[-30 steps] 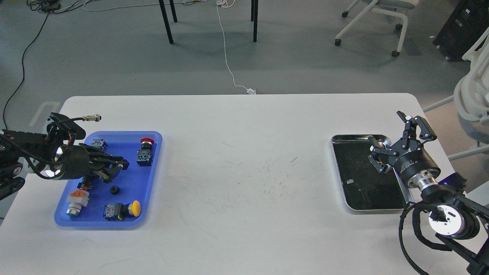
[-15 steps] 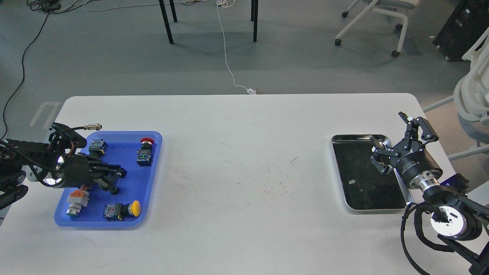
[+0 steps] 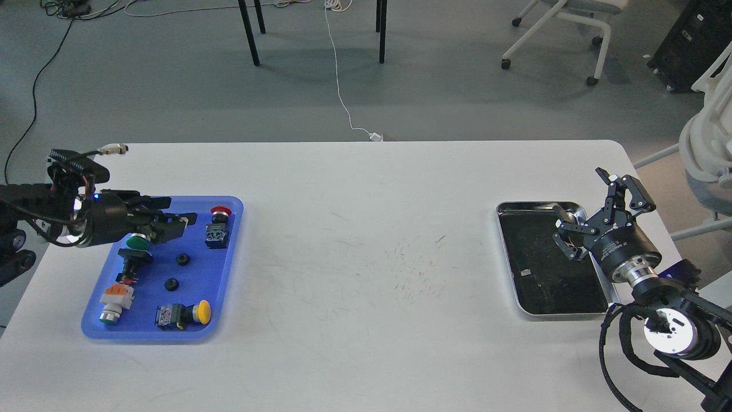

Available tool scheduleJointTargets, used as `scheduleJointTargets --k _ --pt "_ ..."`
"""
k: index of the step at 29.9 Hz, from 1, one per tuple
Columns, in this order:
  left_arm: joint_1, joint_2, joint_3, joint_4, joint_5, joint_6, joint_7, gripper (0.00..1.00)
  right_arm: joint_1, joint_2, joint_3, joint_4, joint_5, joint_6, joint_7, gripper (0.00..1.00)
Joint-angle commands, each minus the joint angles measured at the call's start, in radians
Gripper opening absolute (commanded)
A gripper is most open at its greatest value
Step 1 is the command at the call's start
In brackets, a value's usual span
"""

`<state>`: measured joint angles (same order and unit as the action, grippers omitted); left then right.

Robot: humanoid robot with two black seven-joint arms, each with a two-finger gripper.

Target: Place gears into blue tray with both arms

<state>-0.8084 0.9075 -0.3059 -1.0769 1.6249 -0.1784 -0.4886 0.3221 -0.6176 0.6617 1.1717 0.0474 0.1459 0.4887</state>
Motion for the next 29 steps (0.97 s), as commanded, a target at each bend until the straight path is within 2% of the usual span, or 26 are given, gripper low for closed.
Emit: scheduleJointTargets --k 1,6,9,13,14,17,19,22,29 --pt "0.003 0.001 -0.064 -0.063 -0.338 0.002 0.000 0.98 0.015 -0.002 -0.001 -0.004 -0.003 0.000 0.000 0.99" --pt "0.072 -0.059 -0.087 -0.139 -0.798 0.008 0.000 0.98 0.035 0.006 -0.002 -0.006 -0.049 -0.002 0.000 0.99" --pt "0.188 -0.174 -0.235 -0.150 -0.948 0.007 0.000 0.98 0.063 0.010 -0.005 -0.004 -0.061 -0.006 0.000 0.99" --pt "0.385 -0.353 -0.560 -0.138 -0.948 -0.012 0.000 0.98 0.068 0.021 -0.005 0.003 -0.061 -0.005 0.000 0.99" --pt "0.415 -0.392 -0.615 -0.135 -0.948 -0.024 0.011 0.98 0.068 0.024 -0.005 0.003 -0.061 0.000 0.000 0.99" --pt "0.506 -0.510 -0.757 -0.101 -0.959 -0.073 0.184 0.98 0.066 0.024 -0.005 0.005 -0.063 0.001 0.000 0.99" --pt "0.561 -0.565 -0.843 -0.090 -0.959 -0.105 0.241 0.98 0.063 0.025 -0.005 0.006 -0.063 0.001 0.000 0.99" --pt "0.638 -0.620 -0.909 -0.090 -0.959 -0.139 0.254 0.98 0.060 0.030 -0.005 -0.003 -0.063 0.003 0.000 0.99" --pt "0.683 -0.673 -0.935 -0.084 -0.950 -0.141 0.251 0.98 0.054 0.044 -0.004 -0.001 -0.063 0.006 0.000 0.99"
